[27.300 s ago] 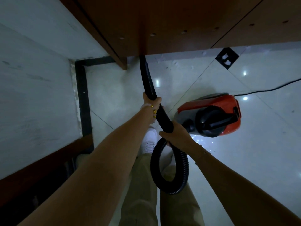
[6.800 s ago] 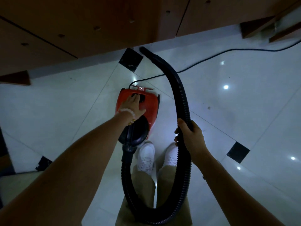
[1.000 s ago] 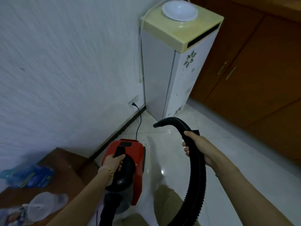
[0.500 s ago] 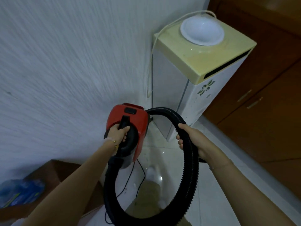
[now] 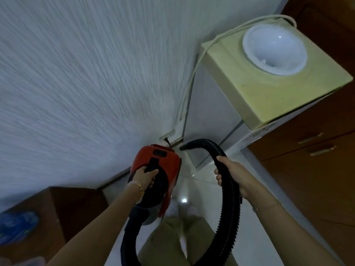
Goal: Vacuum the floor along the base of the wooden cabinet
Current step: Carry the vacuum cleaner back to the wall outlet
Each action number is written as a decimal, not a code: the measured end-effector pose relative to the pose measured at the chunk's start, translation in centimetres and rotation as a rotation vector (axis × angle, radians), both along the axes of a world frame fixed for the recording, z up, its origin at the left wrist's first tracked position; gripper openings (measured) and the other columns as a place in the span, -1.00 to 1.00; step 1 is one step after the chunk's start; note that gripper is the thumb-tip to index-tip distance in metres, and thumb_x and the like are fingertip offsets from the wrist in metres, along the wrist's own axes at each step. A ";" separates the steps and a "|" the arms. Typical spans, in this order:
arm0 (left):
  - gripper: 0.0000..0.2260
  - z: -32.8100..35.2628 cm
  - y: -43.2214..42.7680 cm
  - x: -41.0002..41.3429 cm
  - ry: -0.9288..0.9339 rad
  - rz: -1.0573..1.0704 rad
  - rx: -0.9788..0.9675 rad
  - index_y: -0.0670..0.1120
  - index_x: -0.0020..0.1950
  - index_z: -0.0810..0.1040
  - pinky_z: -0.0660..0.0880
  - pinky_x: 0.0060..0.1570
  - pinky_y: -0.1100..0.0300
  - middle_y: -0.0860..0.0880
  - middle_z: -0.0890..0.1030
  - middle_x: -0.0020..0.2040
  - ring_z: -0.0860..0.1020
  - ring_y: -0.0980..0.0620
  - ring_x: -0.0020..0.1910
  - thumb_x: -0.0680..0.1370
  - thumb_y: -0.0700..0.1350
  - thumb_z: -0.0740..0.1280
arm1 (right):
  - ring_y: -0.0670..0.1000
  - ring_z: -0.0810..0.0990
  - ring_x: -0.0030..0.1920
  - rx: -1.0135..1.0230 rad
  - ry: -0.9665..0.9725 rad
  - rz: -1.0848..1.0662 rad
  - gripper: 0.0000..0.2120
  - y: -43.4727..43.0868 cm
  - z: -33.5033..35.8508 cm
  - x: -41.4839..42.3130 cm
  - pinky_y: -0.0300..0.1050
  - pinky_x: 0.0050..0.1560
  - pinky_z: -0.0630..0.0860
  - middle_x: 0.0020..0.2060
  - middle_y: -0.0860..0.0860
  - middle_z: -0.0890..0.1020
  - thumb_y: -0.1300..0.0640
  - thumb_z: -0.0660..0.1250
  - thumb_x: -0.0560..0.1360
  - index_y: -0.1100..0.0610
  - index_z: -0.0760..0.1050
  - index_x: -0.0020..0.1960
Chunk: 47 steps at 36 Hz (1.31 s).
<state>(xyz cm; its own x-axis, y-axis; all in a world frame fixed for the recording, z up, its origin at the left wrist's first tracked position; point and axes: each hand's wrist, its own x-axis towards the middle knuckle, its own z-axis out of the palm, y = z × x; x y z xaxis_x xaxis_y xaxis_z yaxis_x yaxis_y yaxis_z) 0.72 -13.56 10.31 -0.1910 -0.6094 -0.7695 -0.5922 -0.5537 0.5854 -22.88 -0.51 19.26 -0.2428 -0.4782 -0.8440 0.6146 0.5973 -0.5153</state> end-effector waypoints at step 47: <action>-0.66 -27.0 5.3 -5.7 -0.021 0.447 0.324 -0.36 0.30 0.41 0.36 -0.41 0.28 -0.05 0.46 -0.32 0.42 0.06 -0.38 0.60 -0.19 0.25 | 0.01 0.45 -0.51 0.201 0.222 0.435 -0.78 -4.6 -21.7 -3.5 -0.21 -0.54 0.42 -0.35 0.12 0.49 0.05 0.27 0.56 0.22 0.44 -0.07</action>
<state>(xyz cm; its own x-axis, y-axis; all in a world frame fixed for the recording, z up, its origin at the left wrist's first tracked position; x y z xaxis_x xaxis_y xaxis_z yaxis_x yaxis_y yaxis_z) -4.95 -8.22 -16.65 0.0499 -0.3591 -0.9320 -0.2678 -0.9038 0.3339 -26.37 -5.09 -2.40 -0.2416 -0.4085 -0.8802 0.1769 0.8733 -0.4539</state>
